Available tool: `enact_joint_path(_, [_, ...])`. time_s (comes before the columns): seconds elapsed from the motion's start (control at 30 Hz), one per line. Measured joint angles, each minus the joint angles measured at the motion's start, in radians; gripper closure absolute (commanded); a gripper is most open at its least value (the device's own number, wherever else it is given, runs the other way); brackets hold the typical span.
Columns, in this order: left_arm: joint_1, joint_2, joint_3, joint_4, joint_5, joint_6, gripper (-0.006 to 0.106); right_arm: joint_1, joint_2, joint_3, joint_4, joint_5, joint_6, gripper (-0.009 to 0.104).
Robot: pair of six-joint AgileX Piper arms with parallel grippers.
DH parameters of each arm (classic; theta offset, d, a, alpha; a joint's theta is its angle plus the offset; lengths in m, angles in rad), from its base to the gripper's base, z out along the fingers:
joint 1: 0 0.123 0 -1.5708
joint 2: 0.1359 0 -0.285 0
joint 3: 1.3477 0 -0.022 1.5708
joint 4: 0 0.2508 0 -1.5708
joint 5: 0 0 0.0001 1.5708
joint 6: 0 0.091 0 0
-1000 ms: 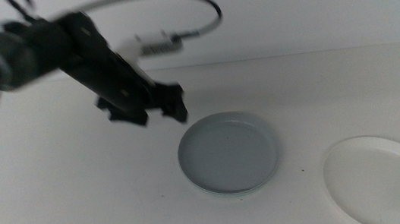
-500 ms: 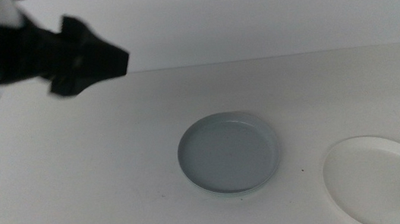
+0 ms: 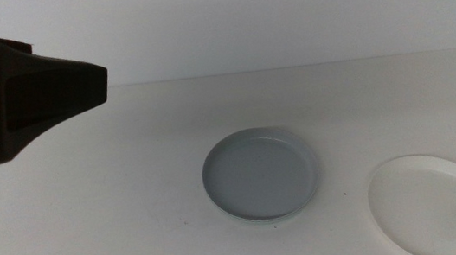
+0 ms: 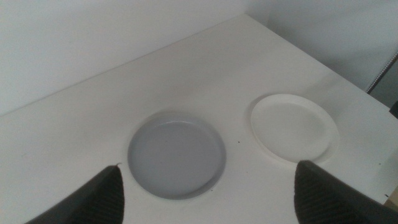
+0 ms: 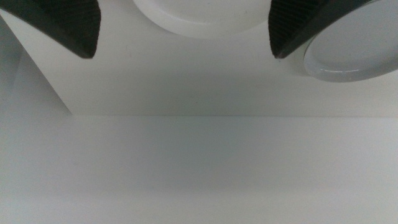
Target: Stack the three bowls on top of each other.
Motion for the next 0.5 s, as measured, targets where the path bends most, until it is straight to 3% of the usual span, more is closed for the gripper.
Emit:
enact_joint_path(0.37, [0.000, -0.002, 0.000, 0.000, -0.041, 0.002, 0.007, 0.000, 0.000, 0.000, 0.000, 0.000, 0.000, 0.002])
enact_joint_path(0.5, [0.000, -0.002, 0.000, 0.002, -0.046, 0.002, 0.007, 0.000, 0.000, 0.002, -0.022, -0.071, -0.002, 0.002])
